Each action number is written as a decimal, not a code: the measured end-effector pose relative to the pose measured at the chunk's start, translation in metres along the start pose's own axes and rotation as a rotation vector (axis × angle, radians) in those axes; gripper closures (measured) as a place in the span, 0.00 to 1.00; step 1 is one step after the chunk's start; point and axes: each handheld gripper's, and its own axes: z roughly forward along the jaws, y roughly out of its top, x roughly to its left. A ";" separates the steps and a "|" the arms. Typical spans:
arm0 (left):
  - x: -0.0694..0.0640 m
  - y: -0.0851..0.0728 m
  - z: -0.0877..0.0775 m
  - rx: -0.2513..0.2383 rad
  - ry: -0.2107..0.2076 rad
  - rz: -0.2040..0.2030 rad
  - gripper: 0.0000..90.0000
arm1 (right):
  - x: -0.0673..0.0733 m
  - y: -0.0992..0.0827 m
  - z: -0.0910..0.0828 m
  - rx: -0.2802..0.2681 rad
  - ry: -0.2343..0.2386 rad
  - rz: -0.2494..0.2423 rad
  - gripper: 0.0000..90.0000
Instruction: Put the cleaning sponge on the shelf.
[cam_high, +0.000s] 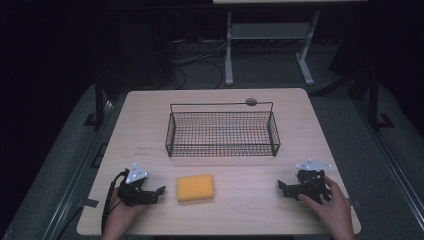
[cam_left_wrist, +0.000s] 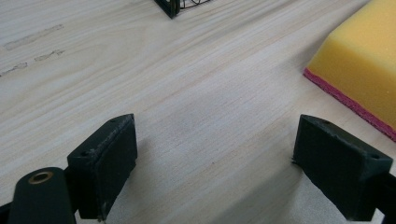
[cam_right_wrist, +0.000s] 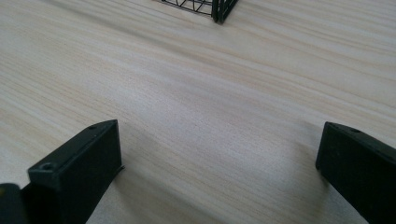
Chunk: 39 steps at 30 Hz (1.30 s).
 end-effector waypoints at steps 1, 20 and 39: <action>0.000 0.000 0.000 0.000 0.000 0.001 0.14 | 0.000 0.000 0.000 0.000 0.000 -0.002 0.00; 0.001 0.003 -0.010 0.001 -0.010 -0.004 0.29 | 0.000 0.000 0.000 0.001 -0.001 -0.003 0.00; -0.039 0.022 -0.030 0.028 -0.208 0.011 0.99 | 0.000 0.000 0.000 0.003 -0.001 -0.004 0.00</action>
